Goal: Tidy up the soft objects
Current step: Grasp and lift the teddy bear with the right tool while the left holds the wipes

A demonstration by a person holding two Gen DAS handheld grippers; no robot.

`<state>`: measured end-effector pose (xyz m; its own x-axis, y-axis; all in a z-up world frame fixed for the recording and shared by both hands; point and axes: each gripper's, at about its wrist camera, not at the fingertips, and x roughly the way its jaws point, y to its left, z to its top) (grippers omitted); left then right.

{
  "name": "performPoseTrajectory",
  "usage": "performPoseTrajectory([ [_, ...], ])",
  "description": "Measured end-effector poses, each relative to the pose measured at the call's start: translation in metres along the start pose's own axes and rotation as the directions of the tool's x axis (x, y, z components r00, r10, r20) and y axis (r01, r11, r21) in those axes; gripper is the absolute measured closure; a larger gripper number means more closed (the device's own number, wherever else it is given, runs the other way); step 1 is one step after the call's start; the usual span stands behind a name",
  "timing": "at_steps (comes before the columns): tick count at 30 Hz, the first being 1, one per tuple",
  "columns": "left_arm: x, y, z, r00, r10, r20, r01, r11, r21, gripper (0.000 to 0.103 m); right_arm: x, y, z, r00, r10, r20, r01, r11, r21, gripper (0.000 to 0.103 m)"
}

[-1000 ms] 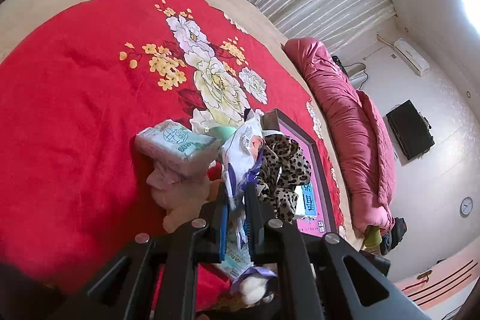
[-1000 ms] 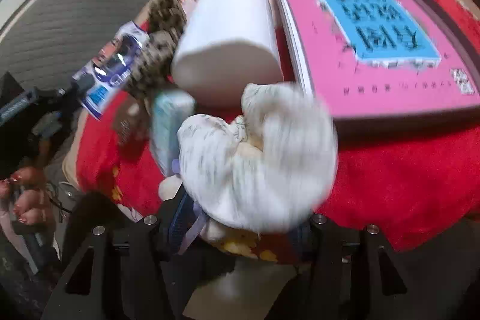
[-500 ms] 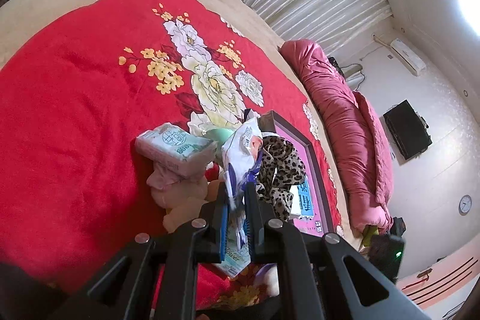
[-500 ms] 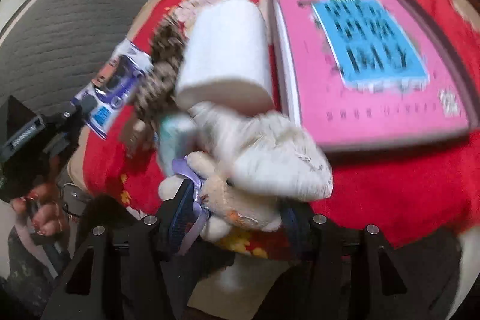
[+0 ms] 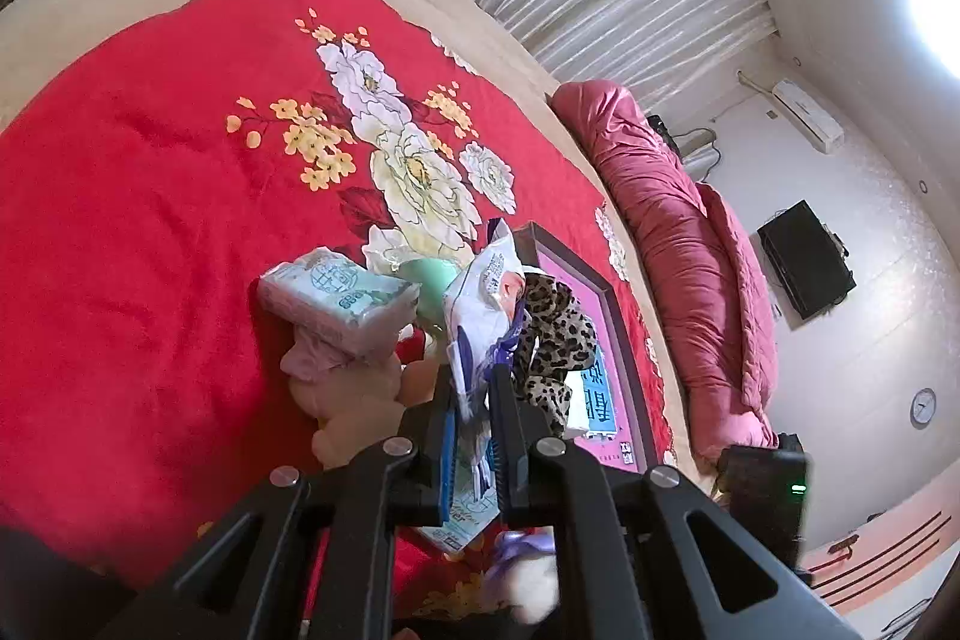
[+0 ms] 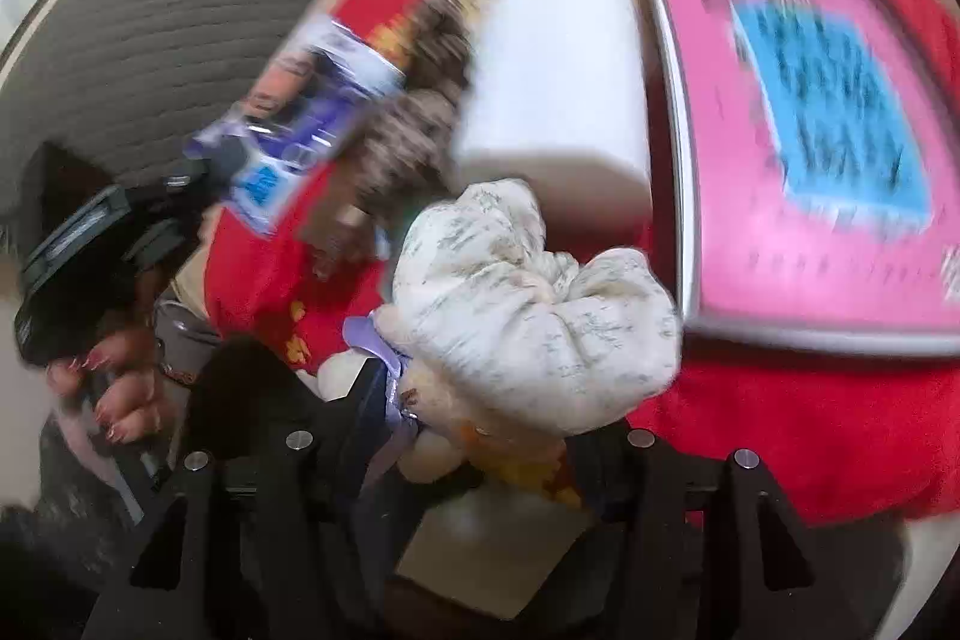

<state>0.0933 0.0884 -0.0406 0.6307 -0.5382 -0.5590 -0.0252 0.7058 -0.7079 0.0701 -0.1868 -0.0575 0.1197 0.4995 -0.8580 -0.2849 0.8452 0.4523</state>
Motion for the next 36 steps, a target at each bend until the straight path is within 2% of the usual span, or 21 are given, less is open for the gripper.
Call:
performPoseTrajectory([
  [2, -0.002, -0.001, 0.0, 1.0, 0.002, 0.004, -0.002, 1.0, 0.001, 0.093, -0.001, 0.002, -0.001, 0.999, -0.051, 0.017, 0.052, 0.998, -0.024, 0.045],
  [5, -0.005, 0.0, -0.001, 1.0, 0.002, 0.007, -0.002, 1.0, 0.001, 0.093, -0.012, 0.009, -0.007, 1.0, 0.009, 0.013, -0.009, 0.999, -0.042, 0.045],
  [10, -0.005, 0.001, -0.001, 1.0, -0.003, 0.001, 0.003, 1.0, -0.009, 0.093, -0.02, 0.012, -0.011, 0.996, -0.062, -0.061, 0.056, 0.994, -0.094, 0.045],
  [12, -0.006, -0.001, -0.001, 1.0, -0.003, 0.0, 0.003, 1.0, -0.006, 0.093, -0.017, 0.014, -0.01, 0.986, -0.097, -0.133, 0.08, 0.989, -0.127, 0.045],
  [15, -0.009, -0.001, -0.001, 1.0, -0.008, 0.002, 0.008, 1.0, -0.004, 0.093, -0.012, 0.022, 0.0, 0.975, -0.115, -0.192, 0.076, 0.978, -0.197, 0.045],
  [18, -0.01, -0.001, -0.001, 1.0, -0.01, 0.006, 0.01, 1.0, -0.007, 0.093, -0.005, 0.018, 0.023, 0.976, -0.13, -0.177, 0.091, 0.973, -0.213, 0.045],
  [21, -0.009, -0.001, 0.0, 1.0, -0.011, 0.008, 0.011, 1.0, -0.01, 0.093, 0.0, 0.01, 0.033, 0.979, -0.093, -0.182, 0.065, 0.986, -0.154, 0.045],
  [26, -0.012, -0.003, 0.0, 1.0, -0.025, 0.012, 0.025, 1.0, 0.001, 0.093, 0.001, 0.027, 0.01, 0.978, -0.052, -0.202, 0.011, 0.98, -0.199, 0.045],
  [30, -0.01, -0.002, -0.001, 1.0, -0.026, 0.007, 0.026, 1.0, -0.008, 0.093, 0.004, 0.016, 0.003, 0.97, 0.022, -0.243, -0.054, 0.991, -0.124, 0.045],
  [34, -0.011, -0.001, -0.002, 1.0, -0.017, 0.005, 0.017, 1.0, -0.012, 0.093, 0.003, -0.001, 0.018, 0.954, 0.096, -0.283, -0.114, 0.992, -0.047, 0.045],
  [36, -0.011, 0.0, -0.002, 1.0, -0.013, 0.006, 0.013, 1.0, -0.013, 0.093, 0.004, -0.003, 0.025, 0.93, 0.125, -0.346, -0.146, 0.989, -0.033, 0.045],
])
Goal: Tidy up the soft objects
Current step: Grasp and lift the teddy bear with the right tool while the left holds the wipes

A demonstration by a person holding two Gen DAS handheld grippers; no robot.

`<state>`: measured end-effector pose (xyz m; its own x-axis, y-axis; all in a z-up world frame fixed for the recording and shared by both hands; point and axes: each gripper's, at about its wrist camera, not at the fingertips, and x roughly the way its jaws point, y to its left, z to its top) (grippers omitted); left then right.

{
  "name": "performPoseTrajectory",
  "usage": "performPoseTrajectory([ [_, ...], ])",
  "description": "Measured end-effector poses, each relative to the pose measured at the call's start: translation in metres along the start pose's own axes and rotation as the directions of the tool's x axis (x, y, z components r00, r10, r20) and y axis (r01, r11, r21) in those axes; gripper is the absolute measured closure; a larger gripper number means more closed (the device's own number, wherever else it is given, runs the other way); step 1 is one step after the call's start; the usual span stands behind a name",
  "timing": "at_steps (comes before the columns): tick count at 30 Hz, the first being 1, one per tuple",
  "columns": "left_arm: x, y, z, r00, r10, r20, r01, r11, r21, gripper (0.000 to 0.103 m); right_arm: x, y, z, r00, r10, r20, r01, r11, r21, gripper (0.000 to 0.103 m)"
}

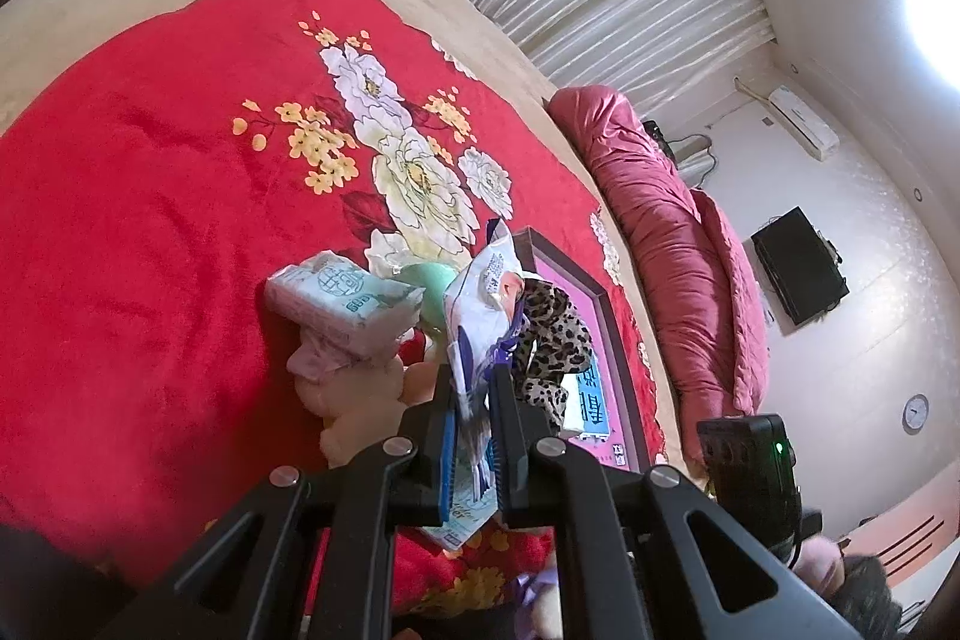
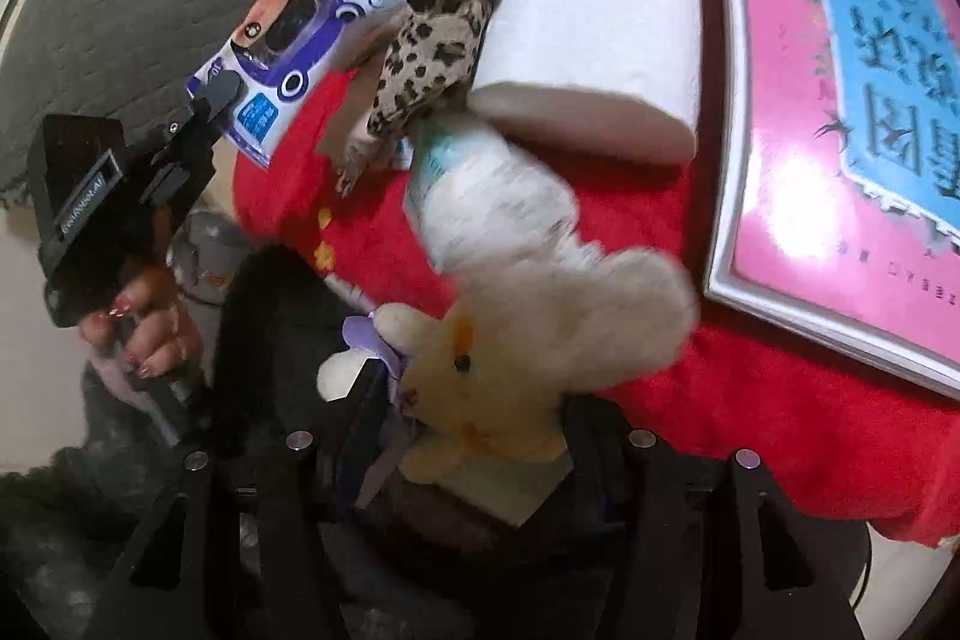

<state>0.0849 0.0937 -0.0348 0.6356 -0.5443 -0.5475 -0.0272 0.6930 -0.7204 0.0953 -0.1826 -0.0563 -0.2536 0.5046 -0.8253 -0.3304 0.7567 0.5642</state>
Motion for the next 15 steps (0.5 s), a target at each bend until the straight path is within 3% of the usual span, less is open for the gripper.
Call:
performPoseTrajectory([
  [4, 0.0, 0.0, 0.0, 1.0, 0.005, 0.0, -0.005, 1.0, -0.001, 0.093, 0.012, 0.017, 0.001, 0.99, -0.025, -0.138, 0.012, 0.995, -0.095, 0.045],
  [7, 0.001, 0.001, 0.001, 1.0, 0.005, -0.003, -0.005, 1.0, -0.001, 0.093, 0.007, 0.031, -0.002, 0.984, -0.074, -0.163, 0.047, 0.986, -0.161, 0.045],
  [12, 0.001, -0.001, 0.001, 1.0, -0.003, 0.003, 0.003, 1.0, 0.013, 0.093, -0.044, 0.041, -0.014, 0.999, -0.017, 0.029, 0.022, 0.985, -0.171, 0.045],
  [15, -0.001, -0.004, 0.002, 1.0, -0.008, 0.009, 0.008, 1.0, 0.014, 0.093, -0.079, 0.04, -0.022, 0.984, -0.015, 0.178, 0.042, 0.989, -0.145, 0.045],
])
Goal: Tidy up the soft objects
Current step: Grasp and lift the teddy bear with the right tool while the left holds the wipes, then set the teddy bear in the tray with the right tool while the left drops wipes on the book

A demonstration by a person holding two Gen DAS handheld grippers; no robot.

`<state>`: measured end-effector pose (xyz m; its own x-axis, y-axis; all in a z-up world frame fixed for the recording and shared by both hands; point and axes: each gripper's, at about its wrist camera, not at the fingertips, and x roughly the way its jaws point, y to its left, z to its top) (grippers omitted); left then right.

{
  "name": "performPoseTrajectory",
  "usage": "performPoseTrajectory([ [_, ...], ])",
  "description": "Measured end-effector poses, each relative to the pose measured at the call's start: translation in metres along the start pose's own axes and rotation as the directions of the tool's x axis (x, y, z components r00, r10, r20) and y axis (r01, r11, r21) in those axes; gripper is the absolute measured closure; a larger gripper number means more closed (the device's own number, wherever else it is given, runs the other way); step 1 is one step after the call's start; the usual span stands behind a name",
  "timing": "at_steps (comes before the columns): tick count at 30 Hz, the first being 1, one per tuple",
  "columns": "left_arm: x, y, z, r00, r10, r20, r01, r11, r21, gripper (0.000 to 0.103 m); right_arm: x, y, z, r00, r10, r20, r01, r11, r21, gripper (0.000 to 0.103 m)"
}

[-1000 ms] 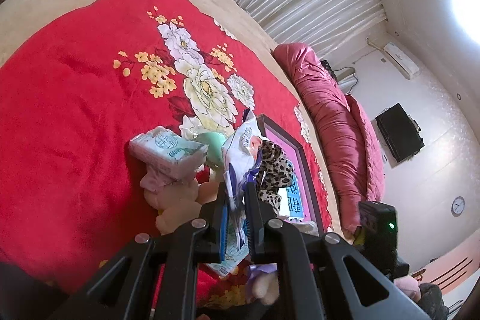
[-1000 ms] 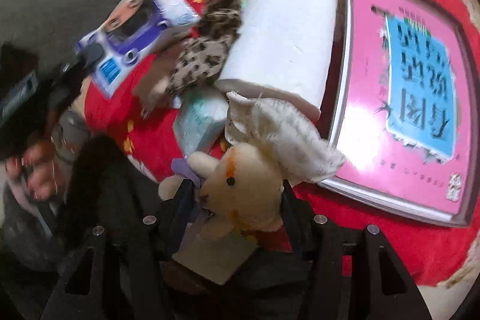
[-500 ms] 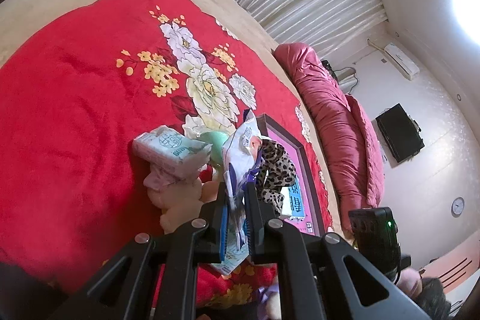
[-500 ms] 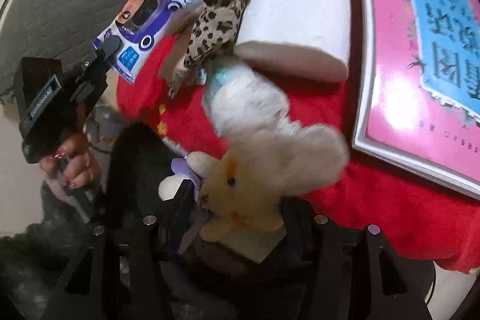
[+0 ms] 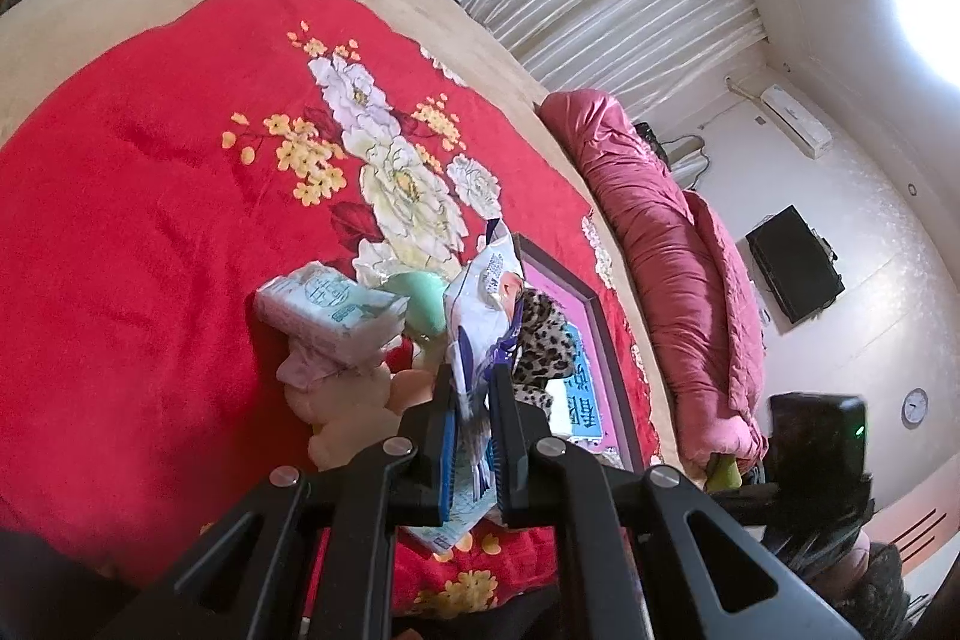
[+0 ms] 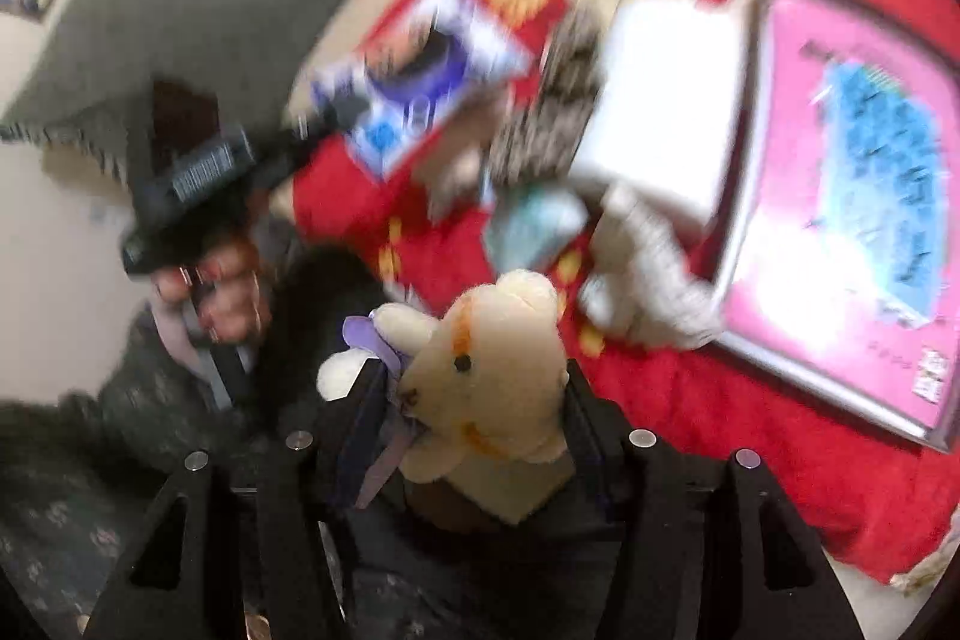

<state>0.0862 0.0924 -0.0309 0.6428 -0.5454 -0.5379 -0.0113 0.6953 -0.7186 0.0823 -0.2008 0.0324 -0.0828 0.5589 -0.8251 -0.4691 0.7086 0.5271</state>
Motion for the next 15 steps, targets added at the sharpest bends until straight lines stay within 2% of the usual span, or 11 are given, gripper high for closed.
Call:
performPoseTrajectory([
  [2, -0.004, -0.004, 0.001, 1.0, -0.004, 0.013, 0.004, 1.0, 0.005, 0.093, -0.028, -0.005, -0.002, 0.992, -0.041, 0.117, 0.038, 0.999, 0.027, 0.045],
  [4, -0.008, -0.01, 0.002, 1.0, -0.012, 0.023, 0.012, 1.0, 0.013, 0.093, -0.049, -0.01, -0.003, 0.976, -0.08, 0.204, 0.071, 0.996, 0.052, 0.045],
  [5, -0.01, -0.015, 0.002, 0.999, -0.017, 0.028, 0.017, 1.0, 0.022, 0.093, -0.062, -0.014, -0.003, 0.963, -0.115, 0.244, 0.1, 0.992, 0.071, 0.045],
  [7, -0.015, -0.026, 0.003, 0.999, -0.028, 0.036, 0.026, 0.999, 0.044, 0.093, -0.082, -0.02, -0.007, 0.923, -0.204, 0.327, 0.174, 0.978, 0.118, 0.045],
  [8, -0.015, -0.031, 0.003, 0.999, -0.03, 0.038, 0.028, 0.998, 0.055, 0.093, -0.092, -0.023, -0.008, 0.899, -0.243, 0.363, 0.204, 0.968, 0.144, 0.045],
  [9, -0.017, -0.038, 0.003, 0.999, -0.029, 0.041, 0.026, 0.997, 0.071, 0.093, -0.101, -0.026, -0.01, 0.863, -0.297, 0.408, 0.245, 0.954, 0.175, 0.045],
  [11, -0.017, -0.051, 0.003, 0.998, -0.036, 0.041, 0.032, 0.995, 0.098, 0.093, -0.12, -0.033, -0.016, 0.807, -0.365, 0.465, 0.292, 0.93, 0.224, 0.045],
  [14, -0.01, -0.074, 0.001, 0.999, -0.031, 0.029, 0.027, 0.989, 0.143, 0.093, -0.136, -0.043, -0.028, 0.704, -0.477, 0.527, 0.361, 0.879, 0.313, 0.045],
  [15, -0.009, -0.081, -0.001, 0.999, -0.028, 0.025, 0.023, 0.987, 0.157, 0.093, -0.139, -0.047, -0.034, 0.662, -0.515, 0.544, 0.378, 0.857, 0.351, 0.045],
])
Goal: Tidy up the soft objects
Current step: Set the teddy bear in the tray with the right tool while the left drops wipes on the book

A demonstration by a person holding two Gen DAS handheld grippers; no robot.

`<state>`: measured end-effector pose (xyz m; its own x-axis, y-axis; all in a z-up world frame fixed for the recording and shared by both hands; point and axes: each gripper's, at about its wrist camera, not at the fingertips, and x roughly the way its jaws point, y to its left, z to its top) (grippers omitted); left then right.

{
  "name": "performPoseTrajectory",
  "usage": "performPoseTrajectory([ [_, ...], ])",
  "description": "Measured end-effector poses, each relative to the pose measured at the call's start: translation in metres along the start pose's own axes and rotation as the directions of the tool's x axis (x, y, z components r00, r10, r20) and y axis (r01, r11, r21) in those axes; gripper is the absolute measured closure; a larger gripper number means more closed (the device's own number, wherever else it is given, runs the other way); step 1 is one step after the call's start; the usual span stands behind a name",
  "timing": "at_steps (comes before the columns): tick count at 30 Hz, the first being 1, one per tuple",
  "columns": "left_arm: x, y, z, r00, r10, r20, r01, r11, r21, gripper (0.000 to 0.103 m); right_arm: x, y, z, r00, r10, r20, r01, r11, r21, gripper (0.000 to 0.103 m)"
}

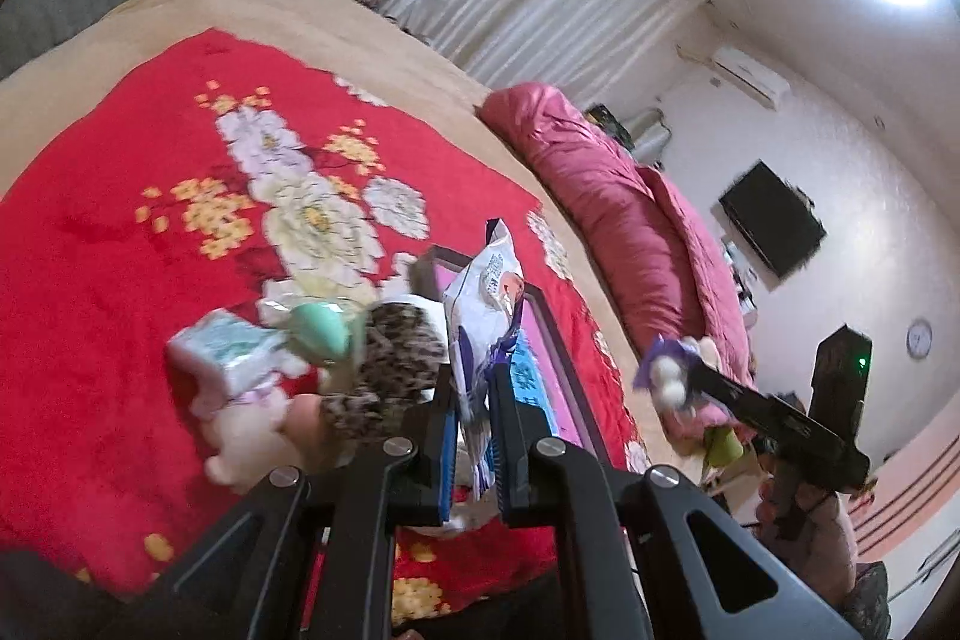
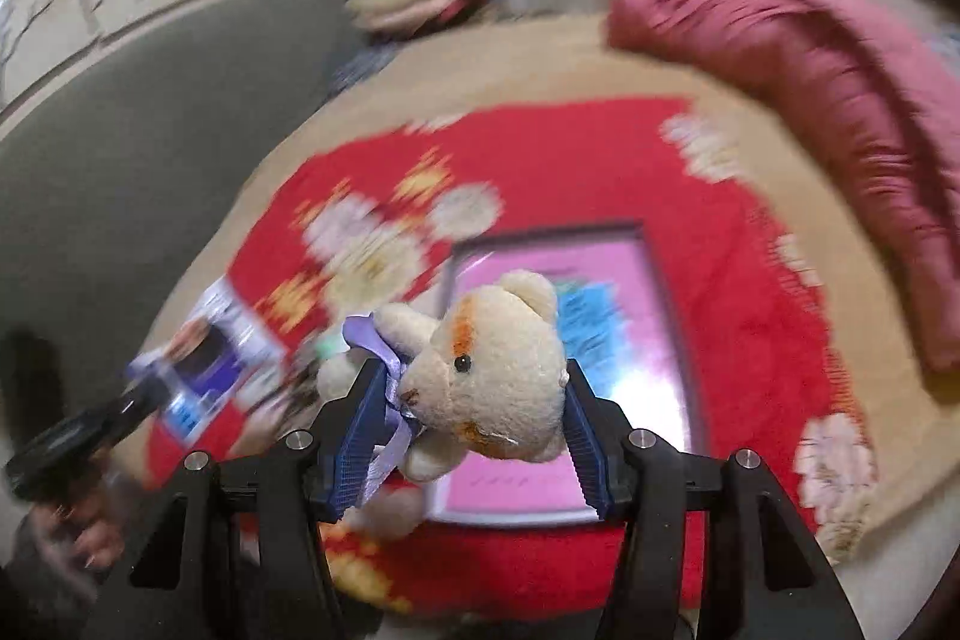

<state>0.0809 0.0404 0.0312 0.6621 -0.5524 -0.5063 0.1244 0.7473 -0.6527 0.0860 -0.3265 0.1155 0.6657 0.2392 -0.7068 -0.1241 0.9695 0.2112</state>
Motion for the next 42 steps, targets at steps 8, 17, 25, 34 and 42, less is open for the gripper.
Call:
performPoseTrajectory([
  [8, 0.025, -0.056, -0.009, 0.999, -0.014, -0.049, 0.019, 0.994, 0.106, 0.093, -0.013, -0.04, -0.037, 0.965, -0.204, 0.168, 0.184, 0.975, 0.126, 0.045],
  [17, 0.065, -0.105, -0.024, 0.994, -0.01, -0.111, 0.03, 0.983, 0.178, 0.093, -0.001, -0.064, -0.071, 0.947, -0.272, 0.169, 0.247, 0.957, 0.153, 0.045],
  [25, 0.109, -0.13, -0.037, 0.988, 0.042, -0.149, -0.012, 0.981, 0.195, 0.093, 0.024, -0.07, -0.083, 0.946, -0.298, 0.132, 0.281, 0.951, 0.133, 0.045],
  [34, 0.163, -0.143, -0.06, 0.963, 0.171, -0.207, -0.111, 0.956, 0.272, 0.093, 0.045, -0.088, -0.093, 0.946, -0.309, 0.101, 0.296, 0.947, 0.121, 0.045],
  [42, 0.198, -0.135, -0.074, 0.935, 0.235, -0.264, -0.157, 0.946, 0.285, 0.093, 0.073, -0.081, -0.093, 0.951, -0.306, 0.052, 0.303, 0.951, 0.055, 0.045],
])
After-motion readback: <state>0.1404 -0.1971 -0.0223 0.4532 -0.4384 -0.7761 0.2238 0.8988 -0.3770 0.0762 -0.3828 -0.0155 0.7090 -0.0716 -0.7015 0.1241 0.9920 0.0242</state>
